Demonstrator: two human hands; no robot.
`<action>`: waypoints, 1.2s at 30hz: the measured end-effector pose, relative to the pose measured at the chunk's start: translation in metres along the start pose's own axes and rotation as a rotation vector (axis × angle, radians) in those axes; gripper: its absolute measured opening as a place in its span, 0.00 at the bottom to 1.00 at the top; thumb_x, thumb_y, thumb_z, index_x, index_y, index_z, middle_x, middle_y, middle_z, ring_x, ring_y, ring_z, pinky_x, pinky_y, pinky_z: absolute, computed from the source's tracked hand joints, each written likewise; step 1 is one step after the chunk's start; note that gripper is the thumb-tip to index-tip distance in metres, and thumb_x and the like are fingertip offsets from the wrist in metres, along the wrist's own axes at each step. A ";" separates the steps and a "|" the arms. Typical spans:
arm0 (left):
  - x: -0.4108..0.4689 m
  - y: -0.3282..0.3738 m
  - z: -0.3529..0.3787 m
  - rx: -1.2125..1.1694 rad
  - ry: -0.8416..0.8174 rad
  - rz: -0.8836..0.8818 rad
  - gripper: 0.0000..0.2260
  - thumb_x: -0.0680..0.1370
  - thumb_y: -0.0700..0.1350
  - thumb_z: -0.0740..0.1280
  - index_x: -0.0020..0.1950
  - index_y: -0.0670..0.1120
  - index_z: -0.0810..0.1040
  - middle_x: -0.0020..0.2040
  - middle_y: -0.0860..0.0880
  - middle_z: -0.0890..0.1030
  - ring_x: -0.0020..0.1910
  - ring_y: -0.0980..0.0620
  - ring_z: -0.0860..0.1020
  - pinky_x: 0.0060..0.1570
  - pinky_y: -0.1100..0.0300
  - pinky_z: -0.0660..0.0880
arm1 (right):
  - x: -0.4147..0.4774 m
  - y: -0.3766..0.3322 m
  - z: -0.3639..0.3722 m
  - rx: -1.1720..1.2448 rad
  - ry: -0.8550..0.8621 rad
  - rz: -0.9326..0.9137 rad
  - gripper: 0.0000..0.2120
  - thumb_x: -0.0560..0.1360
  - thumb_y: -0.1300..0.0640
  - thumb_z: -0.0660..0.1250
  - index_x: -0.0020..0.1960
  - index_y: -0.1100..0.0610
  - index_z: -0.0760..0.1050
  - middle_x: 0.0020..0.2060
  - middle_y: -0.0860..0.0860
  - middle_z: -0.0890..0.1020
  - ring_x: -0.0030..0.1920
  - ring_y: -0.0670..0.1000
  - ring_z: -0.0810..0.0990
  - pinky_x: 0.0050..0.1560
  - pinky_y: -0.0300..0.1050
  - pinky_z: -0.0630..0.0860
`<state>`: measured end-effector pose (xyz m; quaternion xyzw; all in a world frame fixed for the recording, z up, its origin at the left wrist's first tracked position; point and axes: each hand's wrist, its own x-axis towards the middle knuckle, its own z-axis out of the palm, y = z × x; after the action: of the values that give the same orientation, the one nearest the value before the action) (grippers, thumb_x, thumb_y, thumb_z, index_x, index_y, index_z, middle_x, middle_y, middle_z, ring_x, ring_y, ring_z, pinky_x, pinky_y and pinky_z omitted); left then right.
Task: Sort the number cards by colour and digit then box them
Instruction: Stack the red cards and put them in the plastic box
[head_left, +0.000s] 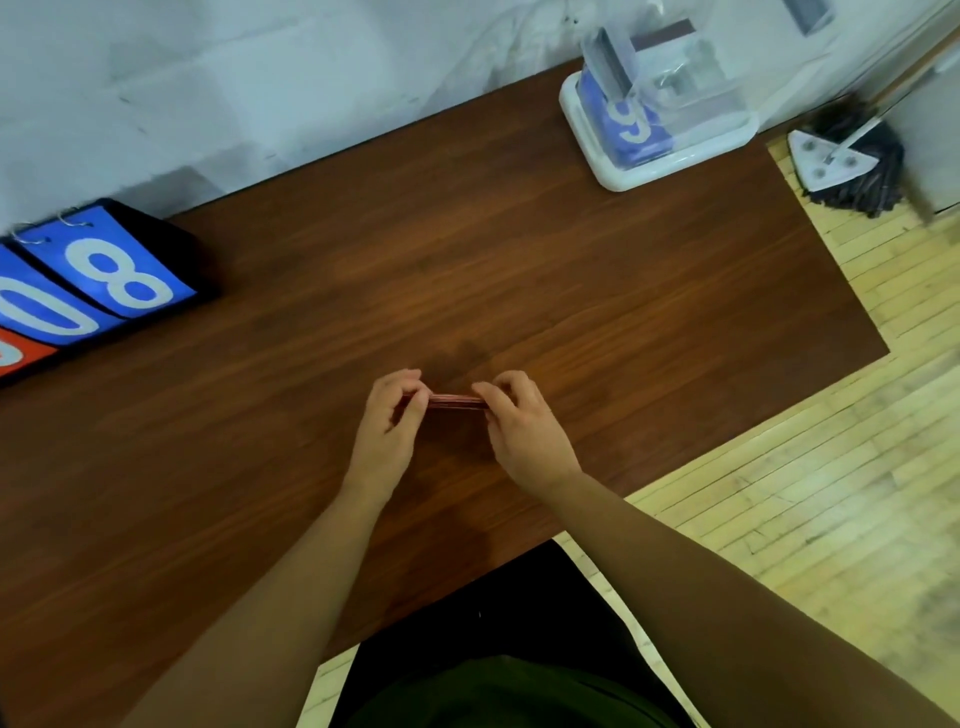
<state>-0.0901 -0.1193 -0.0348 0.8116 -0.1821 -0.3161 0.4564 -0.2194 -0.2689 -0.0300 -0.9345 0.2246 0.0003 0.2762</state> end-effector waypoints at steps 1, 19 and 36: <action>-0.002 -0.002 0.001 -0.001 -0.018 -0.015 0.07 0.82 0.49 0.61 0.54 0.60 0.77 0.63 0.60 0.74 0.64 0.69 0.68 0.65 0.63 0.65 | -0.002 0.001 0.002 -0.053 0.015 0.011 0.15 0.79 0.58 0.61 0.65 0.55 0.73 0.62 0.55 0.71 0.62 0.54 0.72 0.60 0.51 0.76; 0.022 0.016 -0.024 -0.277 -0.020 -0.146 0.12 0.76 0.54 0.67 0.59 0.59 0.74 0.58 0.56 0.79 0.55 0.63 0.78 0.52 0.66 0.76 | 0.022 -0.025 -0.042 0.694 -0.182 0.503 0.10 0.79 0.55 0.65 0.60 0.54 0.76 0.52 0.48 0.82 0.52 0.48 0.81 0.53 0.39 0.78; 0.109 0.184 0.035 -0.313 0.209 -0.120 0.10 0.78 0.46 0.70 0.58 0.53 0.79 0.56 0.51 0.83 0.55 0.51 0.82 0.54 0.48 0.81 | 0.130 0.040 -0.192 0.700 -0.158 0.465 0.20 0.79 0.46 0.63 0.68 0.52 0.72 0.60 0.48 0.79 0.55 0.46 0.78 0.48 0.37 0.76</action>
<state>-0.0351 -0.2999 0.0712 0.7686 -0.0337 -0.2811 0.5737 -0.1425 -0.4525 0.0964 -0.7060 0.3942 0.0578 0.5855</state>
